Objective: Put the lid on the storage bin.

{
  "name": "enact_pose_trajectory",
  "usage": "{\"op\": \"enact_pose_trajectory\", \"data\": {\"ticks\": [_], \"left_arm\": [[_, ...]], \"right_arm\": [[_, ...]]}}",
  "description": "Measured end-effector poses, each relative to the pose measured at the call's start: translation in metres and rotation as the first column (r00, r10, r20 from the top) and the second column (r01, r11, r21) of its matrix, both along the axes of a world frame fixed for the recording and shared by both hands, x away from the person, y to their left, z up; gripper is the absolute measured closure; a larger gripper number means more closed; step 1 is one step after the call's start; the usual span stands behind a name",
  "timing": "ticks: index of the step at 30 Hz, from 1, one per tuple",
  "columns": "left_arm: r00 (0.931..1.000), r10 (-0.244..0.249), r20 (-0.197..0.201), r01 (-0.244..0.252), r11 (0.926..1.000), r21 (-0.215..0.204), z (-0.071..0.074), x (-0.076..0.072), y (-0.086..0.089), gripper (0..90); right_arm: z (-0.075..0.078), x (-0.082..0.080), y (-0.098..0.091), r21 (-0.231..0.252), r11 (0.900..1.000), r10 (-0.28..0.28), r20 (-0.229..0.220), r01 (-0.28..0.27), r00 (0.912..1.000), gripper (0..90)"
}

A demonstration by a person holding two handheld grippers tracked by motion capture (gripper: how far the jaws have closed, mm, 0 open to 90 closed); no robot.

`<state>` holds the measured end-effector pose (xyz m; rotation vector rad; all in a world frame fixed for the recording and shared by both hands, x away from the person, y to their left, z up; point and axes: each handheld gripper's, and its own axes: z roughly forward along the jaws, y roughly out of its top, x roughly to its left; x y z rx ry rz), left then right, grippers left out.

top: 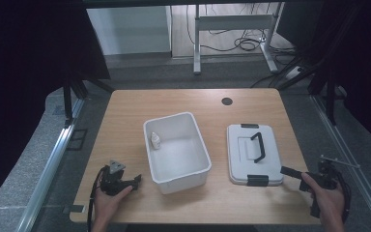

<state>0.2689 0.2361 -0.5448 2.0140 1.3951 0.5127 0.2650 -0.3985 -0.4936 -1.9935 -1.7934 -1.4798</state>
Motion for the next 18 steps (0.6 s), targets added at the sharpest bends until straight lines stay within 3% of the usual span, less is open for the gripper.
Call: {"op": "enact_pose_trajectory", "data": {"ticks": [4,10,18], "left_arm": [[0.9995,-0.032,-0.003,0.032,0.9995,0.002,0.000,0.002,0.002,13.4],[0.9987,-0.052,-0.003,0.052,0.9987,0.002,0.000,0.001,0.004,13.4],[0.9982,-0.059,-0.002,0.059,0.9982,0.002,0.000,0.001,0.005,13.0]], "right_arm": [[0.002,-0.009,-0.002,-0.042,0.9991,0.008,-0.001,-0.008,1.0000,35.6],[0.006,-0.018,-0.005,-0.061,0.9980,0.017,0.016,-0.016,0.9997,35.6],[0.001,-0.011,-0.001,-0.092,0.9944,0.052,-0.013,-0.053,0.9986,35.6]]}}
